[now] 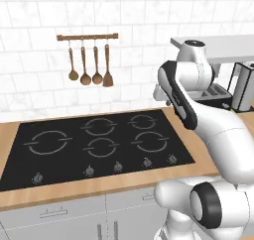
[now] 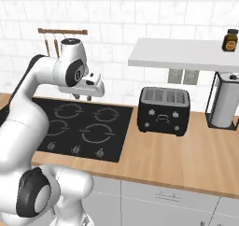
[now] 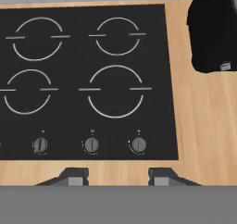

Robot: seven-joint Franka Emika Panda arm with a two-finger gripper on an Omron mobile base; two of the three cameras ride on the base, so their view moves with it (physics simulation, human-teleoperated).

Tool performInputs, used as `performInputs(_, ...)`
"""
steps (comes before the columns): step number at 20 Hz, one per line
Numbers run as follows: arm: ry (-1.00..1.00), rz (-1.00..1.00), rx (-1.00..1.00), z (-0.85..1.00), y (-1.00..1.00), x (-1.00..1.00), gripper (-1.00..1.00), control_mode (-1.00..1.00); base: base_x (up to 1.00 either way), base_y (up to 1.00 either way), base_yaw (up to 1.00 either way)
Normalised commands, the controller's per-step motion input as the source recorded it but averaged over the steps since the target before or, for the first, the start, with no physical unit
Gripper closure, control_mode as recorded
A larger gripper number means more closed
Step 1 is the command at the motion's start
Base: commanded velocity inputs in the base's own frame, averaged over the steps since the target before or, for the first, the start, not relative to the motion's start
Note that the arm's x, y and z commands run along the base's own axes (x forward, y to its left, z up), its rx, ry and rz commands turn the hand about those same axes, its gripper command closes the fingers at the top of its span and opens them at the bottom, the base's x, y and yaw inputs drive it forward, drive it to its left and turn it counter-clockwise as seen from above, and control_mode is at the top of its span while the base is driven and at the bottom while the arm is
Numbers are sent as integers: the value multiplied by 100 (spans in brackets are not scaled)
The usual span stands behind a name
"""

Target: Take a straw from the drawer in front and place it inside the glass cup on the dining counter.

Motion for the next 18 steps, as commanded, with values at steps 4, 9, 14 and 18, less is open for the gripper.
performInputs(4,0,0,0,0,2,-2,-100,100,-14,1,0)
performInputs(9,0,0,0,0,0,0,-100,100,-73,-20,1)
performInputs(14,0,0,0,0,0,0,-100,100,-35,-74,20)
performInputs(18,0,0,0,0,0,0,-100,100,0,-92,50)
